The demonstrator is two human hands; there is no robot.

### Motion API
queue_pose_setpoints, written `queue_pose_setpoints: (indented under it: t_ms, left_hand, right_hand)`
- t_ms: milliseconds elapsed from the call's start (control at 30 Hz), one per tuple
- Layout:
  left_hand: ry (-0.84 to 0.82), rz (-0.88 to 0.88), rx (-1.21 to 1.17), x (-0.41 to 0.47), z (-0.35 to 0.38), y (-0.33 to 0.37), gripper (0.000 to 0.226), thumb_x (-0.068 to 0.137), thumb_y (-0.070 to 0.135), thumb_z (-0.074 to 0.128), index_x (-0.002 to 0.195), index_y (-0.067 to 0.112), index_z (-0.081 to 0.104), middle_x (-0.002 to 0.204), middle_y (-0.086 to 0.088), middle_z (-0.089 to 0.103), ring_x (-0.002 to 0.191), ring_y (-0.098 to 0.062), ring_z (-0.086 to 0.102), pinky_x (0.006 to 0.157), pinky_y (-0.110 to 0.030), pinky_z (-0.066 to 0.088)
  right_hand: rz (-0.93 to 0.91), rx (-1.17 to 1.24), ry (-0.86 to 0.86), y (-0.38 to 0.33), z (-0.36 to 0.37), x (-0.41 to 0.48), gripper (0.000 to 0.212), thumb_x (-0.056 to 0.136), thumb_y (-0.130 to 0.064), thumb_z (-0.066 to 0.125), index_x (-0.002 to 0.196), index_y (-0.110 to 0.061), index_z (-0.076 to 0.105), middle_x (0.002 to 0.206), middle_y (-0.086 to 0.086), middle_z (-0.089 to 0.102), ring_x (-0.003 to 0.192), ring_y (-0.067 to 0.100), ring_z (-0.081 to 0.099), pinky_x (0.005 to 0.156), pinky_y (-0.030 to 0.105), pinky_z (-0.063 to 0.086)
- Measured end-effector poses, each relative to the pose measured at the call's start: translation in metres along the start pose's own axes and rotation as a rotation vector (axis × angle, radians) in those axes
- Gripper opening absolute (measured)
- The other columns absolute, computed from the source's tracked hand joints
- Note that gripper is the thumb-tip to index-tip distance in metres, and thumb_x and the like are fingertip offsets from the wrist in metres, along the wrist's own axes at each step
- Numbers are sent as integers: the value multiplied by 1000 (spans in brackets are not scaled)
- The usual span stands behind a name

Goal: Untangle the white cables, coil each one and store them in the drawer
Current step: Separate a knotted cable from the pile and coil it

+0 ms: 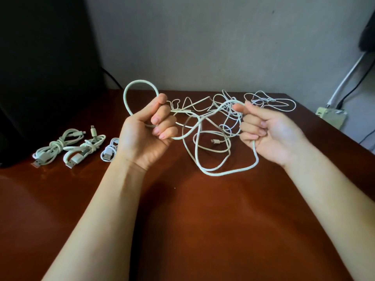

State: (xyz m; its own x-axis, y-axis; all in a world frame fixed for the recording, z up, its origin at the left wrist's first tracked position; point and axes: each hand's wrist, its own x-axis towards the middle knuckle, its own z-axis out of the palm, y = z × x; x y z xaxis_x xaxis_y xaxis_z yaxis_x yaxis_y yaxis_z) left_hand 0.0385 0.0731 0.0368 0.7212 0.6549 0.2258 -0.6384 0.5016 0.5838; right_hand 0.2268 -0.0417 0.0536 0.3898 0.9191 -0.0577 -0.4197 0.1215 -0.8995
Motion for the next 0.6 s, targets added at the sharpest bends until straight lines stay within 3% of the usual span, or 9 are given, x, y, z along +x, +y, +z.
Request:
queue_pose_setpoints:
  t_ms: [100,200,300,367,467,600]
  left_hand:
    - [-31,3,-146,1,-2,2,5,72,4,57,72,9,59,48,5,35,35,-7,31,36,-16,27]
    - [-91,11,-228,1,-4,5,7,75,1,57,74,5,62,49,2,39,36,-10,35,37,-18,28]
    - [-67,29,-198,1,-1,3,14,82,5,51,74,7,62,50,3,38,37,-8,34,38,-17,28]
    - [-55,27,-145,0,3,-1,21,87,9,44,74,10,60,51,5,36,38,-6,32,38,-15,27]
    - [-90,-6,-64,-2,8,-5,19,92,12,38,80,13,54,52,6,36,40,-5,32,39,-14,27]
    - [-214,-87,74,-5,15,-13,15,93,15,35,85,14,47,51,6,40,43,-5,36,43,-15,36]
  right_hand:
    - [96,189,-79,-1,2,-1,25,79,-24,56,66,-12,72,39,-7,20,33,6,20,41,15,15]
    - [37,-69,-16,0,-1,0,30,85,-24,53,64,-12,72,38,-9,20,33,5,20,40,15,18]
    - [-198,-597,132,6,-6,1,29,96,-19,52,76,-12,71,45,-7,34,40,5,29,44,17,27]
    - [-368,-824,200,12,-4,2,20,94,-13,56,84,-14,73,57,-5,51,50,4,44,54,17,38]
    - [-689,-1044,229,23,5,0,19,89,-9,59,101,-21,69,90,-3,66,79,-1,57,76,14,44]
    - [-1032,-1098,80,29,22,-17,27,93,-16,51,115,-10,64,104,-4,62,100,3,57,89,15,41]
